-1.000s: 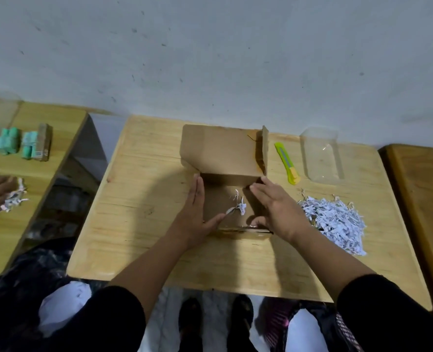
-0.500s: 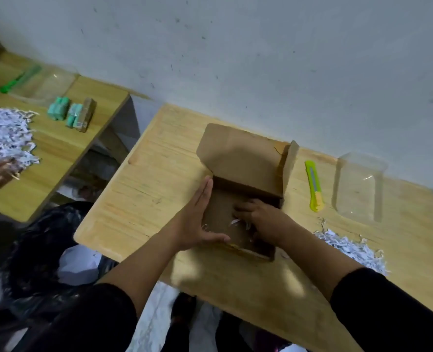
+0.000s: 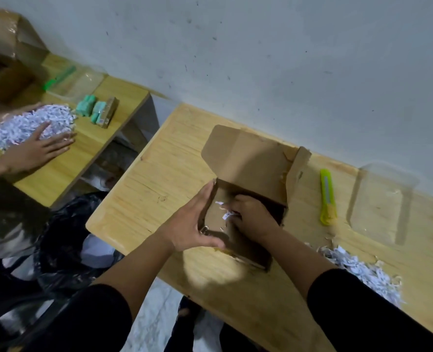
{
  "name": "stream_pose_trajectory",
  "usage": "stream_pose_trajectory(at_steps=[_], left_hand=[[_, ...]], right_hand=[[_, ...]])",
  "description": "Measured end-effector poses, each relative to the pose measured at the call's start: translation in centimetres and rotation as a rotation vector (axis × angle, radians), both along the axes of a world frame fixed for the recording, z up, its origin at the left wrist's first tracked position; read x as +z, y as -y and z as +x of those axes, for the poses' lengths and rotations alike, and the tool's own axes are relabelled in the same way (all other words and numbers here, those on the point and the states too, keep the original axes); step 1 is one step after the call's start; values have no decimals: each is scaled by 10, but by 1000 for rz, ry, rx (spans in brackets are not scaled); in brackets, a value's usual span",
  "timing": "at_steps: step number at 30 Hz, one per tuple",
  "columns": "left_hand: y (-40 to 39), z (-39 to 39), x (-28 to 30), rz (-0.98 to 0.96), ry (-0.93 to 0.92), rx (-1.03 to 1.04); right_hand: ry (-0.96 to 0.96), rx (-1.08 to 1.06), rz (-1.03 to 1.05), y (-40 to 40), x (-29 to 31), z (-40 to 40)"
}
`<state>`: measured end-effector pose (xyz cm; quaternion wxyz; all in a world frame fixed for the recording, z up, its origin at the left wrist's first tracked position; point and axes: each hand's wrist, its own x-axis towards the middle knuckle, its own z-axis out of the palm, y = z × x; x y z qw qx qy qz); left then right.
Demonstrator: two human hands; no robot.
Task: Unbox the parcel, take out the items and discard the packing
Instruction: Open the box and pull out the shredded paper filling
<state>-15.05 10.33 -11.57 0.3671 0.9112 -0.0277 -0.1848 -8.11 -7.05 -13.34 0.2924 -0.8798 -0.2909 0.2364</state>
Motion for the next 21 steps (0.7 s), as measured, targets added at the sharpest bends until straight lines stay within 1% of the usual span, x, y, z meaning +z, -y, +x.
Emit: stream_pose_trajectory(at_steps=[4,7,9,13,16,17,21], left_hand=[[0,-2,1,5,-44,36],[1,-2,3,-9,-64,50],[1,-1,2,-23,-78,61],[0,-2,1,-25,-78,73],[1,-2,1,-20,-76,72],[0,-3,1,-21,-78,73],[1,-6,2,-30,-84,80]], right_hand=[[25,191,-12,0,1,-4],[81,352,51,-7,0,-4],[135,399,108,-11,-8,-7],[199,413,126,-19,-17,-13],[230,378,158,-20,-19,-14],[239,340,158,-21,-22,-13],[155,109,93,-20,-22,-7]])
